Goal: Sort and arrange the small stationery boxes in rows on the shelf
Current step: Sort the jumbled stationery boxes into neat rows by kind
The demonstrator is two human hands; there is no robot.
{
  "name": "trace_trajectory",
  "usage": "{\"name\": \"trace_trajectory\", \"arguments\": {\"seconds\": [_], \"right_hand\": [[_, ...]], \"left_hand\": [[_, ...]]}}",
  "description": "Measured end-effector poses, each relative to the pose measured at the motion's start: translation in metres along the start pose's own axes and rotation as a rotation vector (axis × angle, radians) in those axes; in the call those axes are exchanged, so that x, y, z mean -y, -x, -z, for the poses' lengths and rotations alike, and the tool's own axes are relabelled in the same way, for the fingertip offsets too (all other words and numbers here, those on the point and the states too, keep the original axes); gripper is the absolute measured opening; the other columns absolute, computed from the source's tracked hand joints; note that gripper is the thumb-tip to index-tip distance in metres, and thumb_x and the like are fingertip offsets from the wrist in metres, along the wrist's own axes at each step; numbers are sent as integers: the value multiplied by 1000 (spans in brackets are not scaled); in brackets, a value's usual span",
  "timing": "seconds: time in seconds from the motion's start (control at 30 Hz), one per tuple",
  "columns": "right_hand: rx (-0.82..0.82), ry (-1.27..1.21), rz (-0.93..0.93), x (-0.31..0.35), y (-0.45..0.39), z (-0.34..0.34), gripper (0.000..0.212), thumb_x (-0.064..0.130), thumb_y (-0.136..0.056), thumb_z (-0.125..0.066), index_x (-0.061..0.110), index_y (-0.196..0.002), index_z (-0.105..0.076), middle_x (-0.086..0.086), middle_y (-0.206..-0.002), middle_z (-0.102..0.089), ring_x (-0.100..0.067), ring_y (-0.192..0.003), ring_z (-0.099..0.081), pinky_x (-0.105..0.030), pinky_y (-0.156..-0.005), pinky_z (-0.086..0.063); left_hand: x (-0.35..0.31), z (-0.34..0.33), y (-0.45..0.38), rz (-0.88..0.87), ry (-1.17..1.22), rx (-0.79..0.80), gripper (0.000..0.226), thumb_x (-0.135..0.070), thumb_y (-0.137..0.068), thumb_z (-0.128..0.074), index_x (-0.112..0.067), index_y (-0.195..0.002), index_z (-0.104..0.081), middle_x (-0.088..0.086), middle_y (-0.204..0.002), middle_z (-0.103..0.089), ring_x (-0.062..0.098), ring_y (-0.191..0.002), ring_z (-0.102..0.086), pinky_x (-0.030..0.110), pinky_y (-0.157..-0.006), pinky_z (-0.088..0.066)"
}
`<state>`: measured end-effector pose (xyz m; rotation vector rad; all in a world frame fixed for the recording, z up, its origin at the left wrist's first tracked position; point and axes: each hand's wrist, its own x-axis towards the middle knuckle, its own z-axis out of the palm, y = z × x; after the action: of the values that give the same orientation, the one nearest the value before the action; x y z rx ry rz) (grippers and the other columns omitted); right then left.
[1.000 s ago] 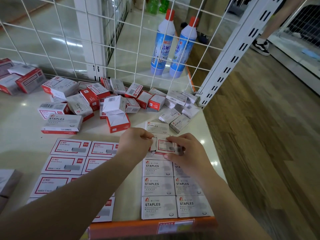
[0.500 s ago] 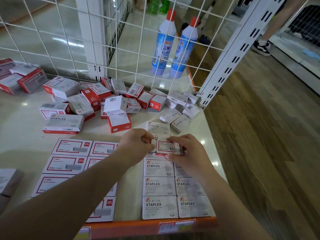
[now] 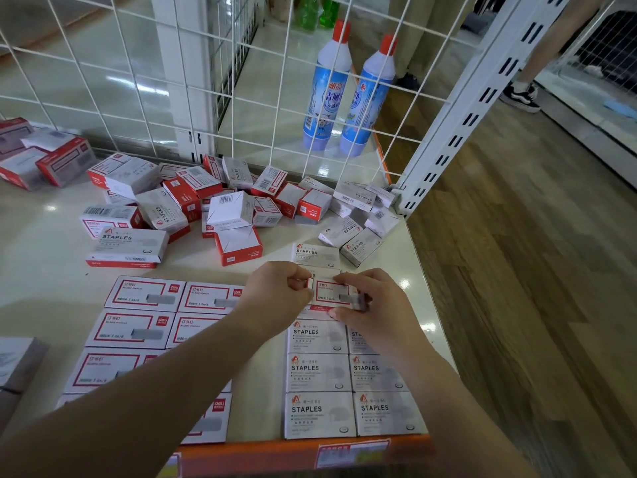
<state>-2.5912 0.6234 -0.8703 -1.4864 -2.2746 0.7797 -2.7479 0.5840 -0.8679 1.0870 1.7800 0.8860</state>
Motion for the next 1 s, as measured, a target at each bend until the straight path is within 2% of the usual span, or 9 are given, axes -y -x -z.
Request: {"name": "trace_trajectory", "arguments": {"seconds": [0.17, 0.3, 0.37, 0.5, 0.57, 0.63, 0.77, 0.87, 1.0], "right_hand": [[-6, -26, 7, 0, 1, 0, 47, 16, -75, -75, 24, -120, -62, 10, -102, -48, 8, -79, -45, -1, -71, -34], [-14, -26, -2, 0, 1, -1, 49, 16, -76, -74, 24, -122, -60, 10, -104, -48, 3, -82, -46, -3, -73, -35], [-18, -17, -10, -1, 1, -2, 50, 17, -76, -75, 24, -123, -60, 10, -104, -49, -1, -88, -46, -4, -75, -35], [-47, 9, -16, -3, 1, -4, 49, 22, -72, -78, 27, -119, -63, 11, -104, -48, -11, -103, -45, -20, -88, -38], [-53, -43, -42, -3, 2, -5, 51, 21, -71, -79, 28, -119, -63, 10, -109, -42, -13, -110, -44, -28, -96, -41], [-45, -77, -74, -2, 4, -5, 58, 18, -72, -78, 28, -125, -57, 11, -111, -39, -12, -113, -44, -28, -98, -41], [-63, -176, -175, -3, 8, 1, 68, 12, -72, -76, 26, -133, -48, 11, -110, -48, -4, -98, -54, -14, -82, -46], [-74, -210, -225, -3, 13, 6, 54, 6, -77, -70, 24, -126, -54, 12, -103, -60, -4, -92, -61, -15, -77, -50], [-83, -212, -194, 0, 17, 7, 43, 3, -81, -66, 23, -119, -62, 20, -90, -57, -2, -87, -61, -9, -72, -46]], "left_hand": [[1, -3, 2, 33, 37, -61, 23, -9, -91, -55, -8, -111, -65, 6, -102, -67, 16, -83, -64, 10, -57, -48], [-1, -4, 4, 62, 37, -96, 18, -10, -89, -57, -9, -103, -68, 4, -96, -67, 10, -69, -62, 6, -44, -45], [-3, -4, 6, 60, 28, -75, 19, -10, -89, -57, -11, -104, -69, -1, -91, -66, 8, -68, -61, 7, -44, -45], [-7, -8, 7, 69, -2, -41, 20, -12, -87, -60, -14, -106, -69, -12, -71, -57, 7, -66, -60, 15, -55, -50], [-8, -9, 6, 69, -21, -41, 18, -12, -87, -60, -14, -103, -69, -11, -72, -57, 8, -66, -59, 15, -56, -49], [-8, -11, 6, 48, -52, -54, 17, -11, -87, -60, -13, -102, -69, -8, -78, -60, 7, -66, -57, 14, -55, -47], [-7, -13, 8, 49, -45, -81, 15, -9, -87, -60, -13, -100, -67, -4, -86, -63, 3, -63, -55, 11, -52, -44], [-7, -14, 8, 44, -41, -80, 17, -9, -87, -60, -12, -103, -66, -5, -86, -64, 3, -65, -56, 6, -49, -42], [-7, -17, 10, 32, -86, -81, 18, -8, -88, -58, -10, -103, -68, 2, -98, -69, 15, -79, -65, 12, -54, -47]]}}
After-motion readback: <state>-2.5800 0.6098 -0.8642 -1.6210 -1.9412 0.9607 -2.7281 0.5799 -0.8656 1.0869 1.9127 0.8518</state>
